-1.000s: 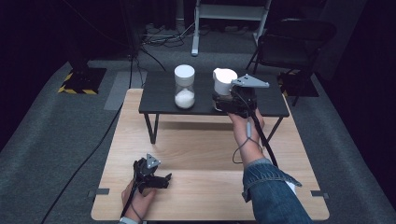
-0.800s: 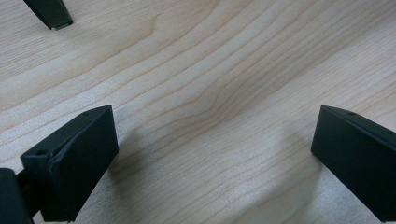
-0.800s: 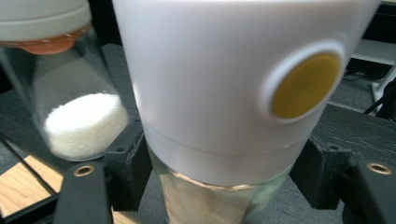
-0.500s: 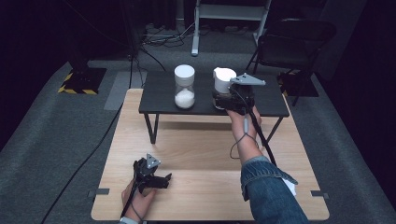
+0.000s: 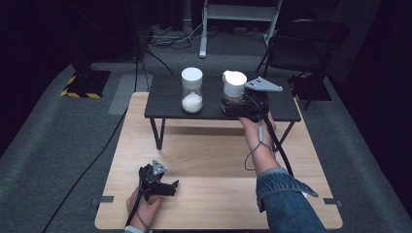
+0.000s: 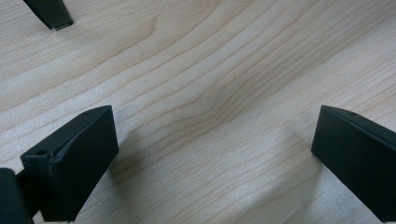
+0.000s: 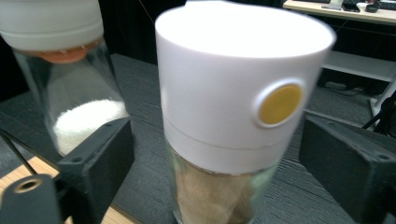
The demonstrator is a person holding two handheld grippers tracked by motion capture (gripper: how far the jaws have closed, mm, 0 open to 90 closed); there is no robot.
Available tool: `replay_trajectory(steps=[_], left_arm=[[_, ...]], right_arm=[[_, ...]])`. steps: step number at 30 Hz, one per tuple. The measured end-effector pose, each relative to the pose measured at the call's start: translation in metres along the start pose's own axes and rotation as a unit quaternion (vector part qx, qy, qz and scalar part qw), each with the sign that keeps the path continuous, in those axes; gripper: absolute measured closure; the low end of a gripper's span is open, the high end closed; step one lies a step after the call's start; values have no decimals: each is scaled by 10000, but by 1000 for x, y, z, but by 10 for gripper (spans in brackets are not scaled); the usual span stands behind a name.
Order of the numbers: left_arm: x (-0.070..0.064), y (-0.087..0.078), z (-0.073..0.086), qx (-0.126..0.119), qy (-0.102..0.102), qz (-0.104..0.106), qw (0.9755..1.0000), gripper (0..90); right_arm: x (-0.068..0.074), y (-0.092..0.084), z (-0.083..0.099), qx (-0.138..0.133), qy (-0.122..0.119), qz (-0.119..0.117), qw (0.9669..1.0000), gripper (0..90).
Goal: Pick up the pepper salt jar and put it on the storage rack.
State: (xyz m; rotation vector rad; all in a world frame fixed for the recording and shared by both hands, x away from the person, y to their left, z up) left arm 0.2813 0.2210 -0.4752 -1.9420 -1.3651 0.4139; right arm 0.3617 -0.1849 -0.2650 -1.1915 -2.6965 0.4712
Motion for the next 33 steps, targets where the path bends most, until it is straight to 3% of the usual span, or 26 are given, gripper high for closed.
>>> replay_trajectory(steps=[17,33], left_arm=[[0,0,0,7,-8,-2,10000,6],[-1,0,0,-9,-38,-9,10000,6]], right_arm=[[2,-55,10,-70,-19,-66,10000,70],[-5,-112,39,-170,-53,193,9997,70]])
Point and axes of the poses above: each handheld gripper's, and its own axes: y roughly forward along the jaws, z roughly out of its underside, x roughly to its left, the point moved 3 cm from there along y, roughly forward along the jaws, and after that the axes turned 12 degrees about -z, right-handed, at the moved point
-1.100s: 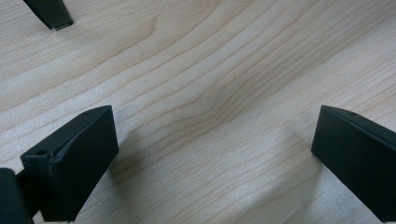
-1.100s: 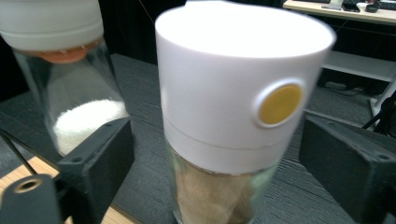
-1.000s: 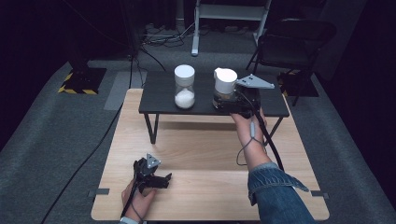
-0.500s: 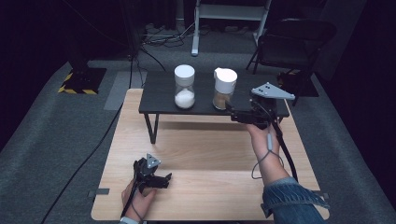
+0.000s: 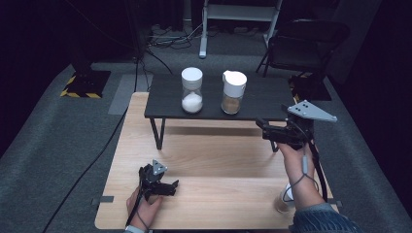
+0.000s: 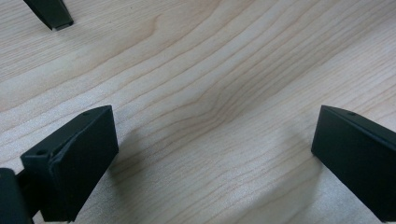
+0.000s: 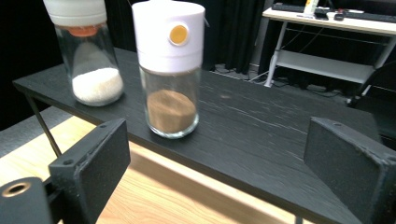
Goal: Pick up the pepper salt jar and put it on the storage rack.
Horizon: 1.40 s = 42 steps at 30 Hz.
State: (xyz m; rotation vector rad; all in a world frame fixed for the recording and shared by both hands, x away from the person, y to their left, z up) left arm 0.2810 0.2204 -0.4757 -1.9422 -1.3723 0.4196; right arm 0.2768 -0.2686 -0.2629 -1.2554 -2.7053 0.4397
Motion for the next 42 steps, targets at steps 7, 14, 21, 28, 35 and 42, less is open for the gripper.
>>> replay_trajectory(steps=[7,14,21,28,35,42], left_arm=[[0,0,0,-7,15,7,10000,6],[0,0,0,-6,14,8,10000,6],[0,0,0,-7,13,8,10000,6],[0,0,0,-5,11,4,10000,6],[0,0,0,-5,8,-1,10000,6],[0,0,0,-6,2,-5,10000,6]], right_arm=[[-6,-17,12,1,24,36,10000,70],[-17,-35,28,18,37,147,9999,71],[-29,-53,47,8,102,299,9995,71],[-41,-70,65,102,151,435,9989,71],[-56,-86,91,87,243,590,9979,70],[-67,-98,114,142,305,628,9975,71]])
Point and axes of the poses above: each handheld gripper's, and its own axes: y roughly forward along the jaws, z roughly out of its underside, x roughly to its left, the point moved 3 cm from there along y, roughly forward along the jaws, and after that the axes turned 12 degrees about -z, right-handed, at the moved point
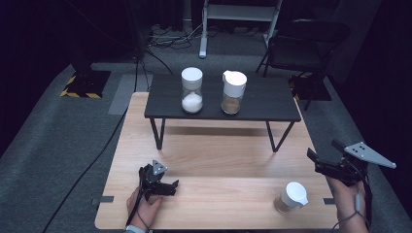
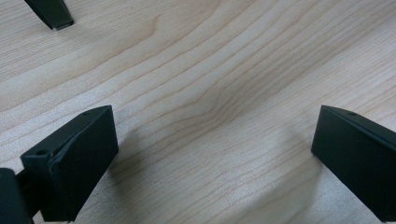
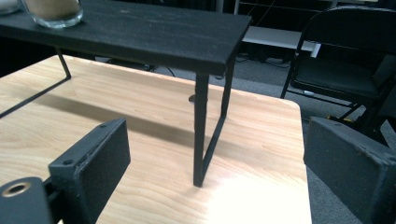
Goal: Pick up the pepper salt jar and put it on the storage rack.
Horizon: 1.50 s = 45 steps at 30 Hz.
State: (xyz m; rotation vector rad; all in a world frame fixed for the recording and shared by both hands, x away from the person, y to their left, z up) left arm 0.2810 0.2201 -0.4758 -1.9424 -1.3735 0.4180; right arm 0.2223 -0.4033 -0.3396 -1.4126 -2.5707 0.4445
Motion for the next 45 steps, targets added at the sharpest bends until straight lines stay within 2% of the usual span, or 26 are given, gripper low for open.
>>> replay_trajectory(steps=[12,17,24,31,45], left_arm=[[0,0,0,4,-8,-8,10000,6],[0,0,0,4,-8,-8,10000,6],[0,0,0,5,-9,-9,10000,6],[0,0,0,5,-11,-10,10000,6],[0,0,0,13,-21,-22,10000,6]], right_arm=[[-17,-15,38,-8,140,-23,9999,69],[-24,-16,55,111,211,-11,9997,67],[-33,-12,74,357,220,33,9991,65],[-40,-6,92,583,349,81,9977,63],[-48,8,115,976,370,-91,9945,63]])
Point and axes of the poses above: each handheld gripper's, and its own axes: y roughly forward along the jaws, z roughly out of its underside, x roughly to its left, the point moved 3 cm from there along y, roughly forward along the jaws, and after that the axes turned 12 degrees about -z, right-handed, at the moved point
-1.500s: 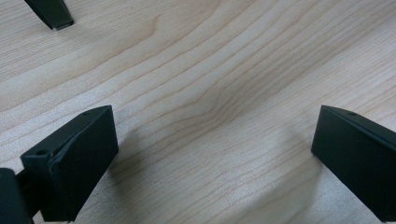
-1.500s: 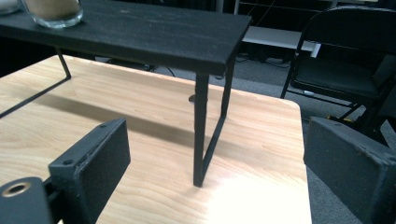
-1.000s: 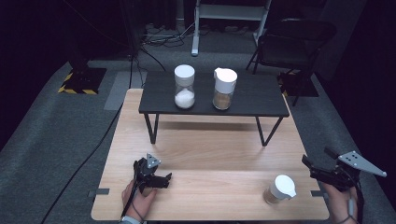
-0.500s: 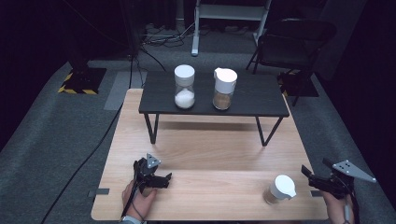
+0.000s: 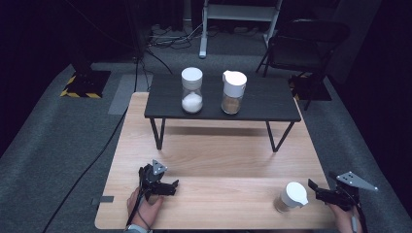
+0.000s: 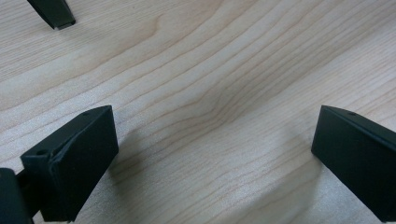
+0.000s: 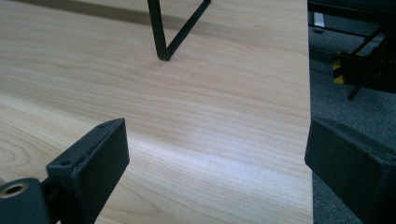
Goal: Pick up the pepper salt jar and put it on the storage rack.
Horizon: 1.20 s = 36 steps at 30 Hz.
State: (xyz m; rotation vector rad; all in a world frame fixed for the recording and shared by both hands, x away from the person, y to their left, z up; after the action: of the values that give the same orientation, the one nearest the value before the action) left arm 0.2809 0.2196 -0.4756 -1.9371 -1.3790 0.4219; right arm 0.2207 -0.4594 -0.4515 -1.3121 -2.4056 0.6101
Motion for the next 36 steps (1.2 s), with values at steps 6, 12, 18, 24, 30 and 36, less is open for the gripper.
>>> replay_trajectory(steps=[6,12,18,24,30,36], left_arm=[[0,0,0,-1,-2,-1,10000,6],[0,0,0,-4,-2,1,10000,6],[0,0,0,-3,-1,1,10000,6],[0,0,0,-2,-3,0,10000,6],[0,0,0,-1,-1,-1,10000,6],[0,0,0,-1,-2,-1,10000,6]], right_arm=[[-2,5,6,77,17,-57,10000,63],[-8,11,10,280,44,-205,9994,63],[-13,17,13,425,85,-271,9987,54],[-16,21,14,521,166,-286,9981,39],[-20,25,11,722,301,-306,9965,26],[-21,29,6,950,320,-304,9945,11]])
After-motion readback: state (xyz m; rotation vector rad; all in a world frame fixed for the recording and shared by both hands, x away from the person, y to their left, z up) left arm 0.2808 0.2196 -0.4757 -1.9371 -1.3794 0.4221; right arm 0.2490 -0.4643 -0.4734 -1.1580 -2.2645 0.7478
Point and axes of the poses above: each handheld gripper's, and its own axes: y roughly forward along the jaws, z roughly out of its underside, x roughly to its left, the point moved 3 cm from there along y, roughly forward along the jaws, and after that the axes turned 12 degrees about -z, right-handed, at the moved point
